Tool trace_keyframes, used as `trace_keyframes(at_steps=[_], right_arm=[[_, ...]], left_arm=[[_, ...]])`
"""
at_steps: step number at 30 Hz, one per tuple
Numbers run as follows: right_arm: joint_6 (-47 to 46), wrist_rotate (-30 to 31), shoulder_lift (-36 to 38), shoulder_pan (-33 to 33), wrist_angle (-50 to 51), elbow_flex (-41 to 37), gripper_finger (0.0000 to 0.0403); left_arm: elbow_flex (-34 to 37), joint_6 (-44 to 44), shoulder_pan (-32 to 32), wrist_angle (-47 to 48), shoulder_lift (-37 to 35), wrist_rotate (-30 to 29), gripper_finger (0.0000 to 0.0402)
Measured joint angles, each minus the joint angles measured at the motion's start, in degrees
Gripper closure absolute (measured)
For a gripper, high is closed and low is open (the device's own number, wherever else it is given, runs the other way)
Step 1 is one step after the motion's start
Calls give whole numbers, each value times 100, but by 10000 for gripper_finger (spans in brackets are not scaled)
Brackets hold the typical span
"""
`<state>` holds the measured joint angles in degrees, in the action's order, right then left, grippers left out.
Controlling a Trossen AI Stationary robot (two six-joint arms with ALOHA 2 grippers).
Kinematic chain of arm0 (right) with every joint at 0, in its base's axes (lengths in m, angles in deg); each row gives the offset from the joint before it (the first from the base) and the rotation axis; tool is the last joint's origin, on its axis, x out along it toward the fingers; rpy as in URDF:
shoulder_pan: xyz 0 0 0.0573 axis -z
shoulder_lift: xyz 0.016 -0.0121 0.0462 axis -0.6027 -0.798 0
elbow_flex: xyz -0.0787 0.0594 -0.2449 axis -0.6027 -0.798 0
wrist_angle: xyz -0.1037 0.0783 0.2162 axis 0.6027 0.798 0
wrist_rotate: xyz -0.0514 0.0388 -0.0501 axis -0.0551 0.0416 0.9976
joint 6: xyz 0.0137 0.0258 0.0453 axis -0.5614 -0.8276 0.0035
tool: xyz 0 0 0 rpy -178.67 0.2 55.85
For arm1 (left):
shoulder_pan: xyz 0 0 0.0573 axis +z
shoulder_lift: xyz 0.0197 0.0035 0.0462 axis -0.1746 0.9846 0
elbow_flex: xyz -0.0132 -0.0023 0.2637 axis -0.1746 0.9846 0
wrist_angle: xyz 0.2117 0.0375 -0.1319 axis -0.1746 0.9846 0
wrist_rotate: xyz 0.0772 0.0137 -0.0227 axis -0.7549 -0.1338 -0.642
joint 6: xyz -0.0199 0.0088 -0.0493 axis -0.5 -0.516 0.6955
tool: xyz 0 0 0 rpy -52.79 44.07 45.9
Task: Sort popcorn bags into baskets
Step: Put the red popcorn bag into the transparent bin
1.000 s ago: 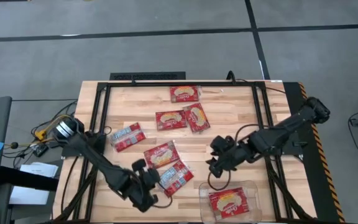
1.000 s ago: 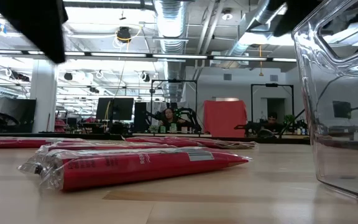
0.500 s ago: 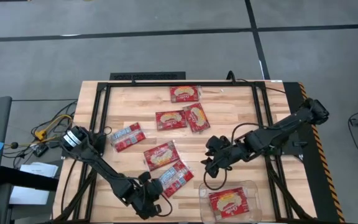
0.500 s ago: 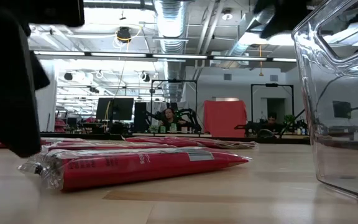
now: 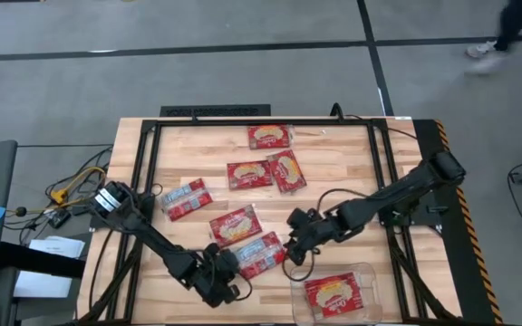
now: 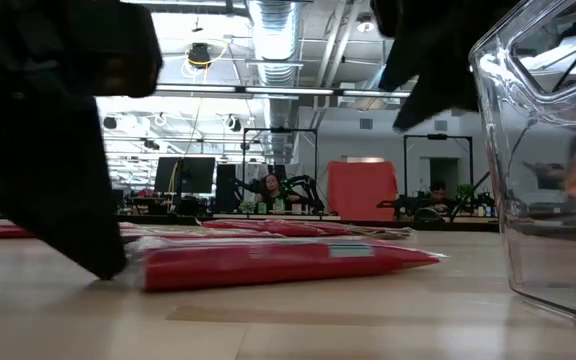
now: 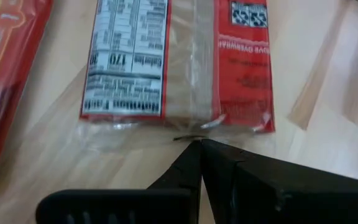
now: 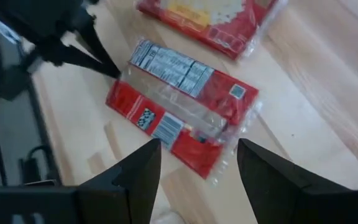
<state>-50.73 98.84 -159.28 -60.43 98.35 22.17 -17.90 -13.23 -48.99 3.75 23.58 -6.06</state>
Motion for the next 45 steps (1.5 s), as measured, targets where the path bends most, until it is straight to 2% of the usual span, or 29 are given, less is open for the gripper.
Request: trace_keyframes(at_steps=[4,7,11,14,21,28,35,39,45], right_arm=[[-32,-144,-210,71,-115,17,167],[-50,-98,-197,71,-149,12,168],[68,99,-35,103,-96,8,168],[184,168,8,162,-88,14,168],[216,165,3,222,-41,13,168],[102,97,3,218,377,11,168],[-528,-217,3,206,109,-463,165],[-614,-382,-1,325,-243,-809,144],[110,-905,-1,683,-613,-937,97]], left_arm=[[-2,-67,183,-192,151,97,402],[16,-116,170,-175,-4,-87,402],[22,-210,97,23,-514,-572,401],[10,-319,88,-158,-581,-988,401],[13,-959,276,-1371,-51,-789,401],[13,-685,346,-1342,323,-634,401],[-8,-277,330,-1360,621,-429,402],[-13,-215,304,-1381,710,-416,402],[-15,-305,356,-1231,712,-176,402]])
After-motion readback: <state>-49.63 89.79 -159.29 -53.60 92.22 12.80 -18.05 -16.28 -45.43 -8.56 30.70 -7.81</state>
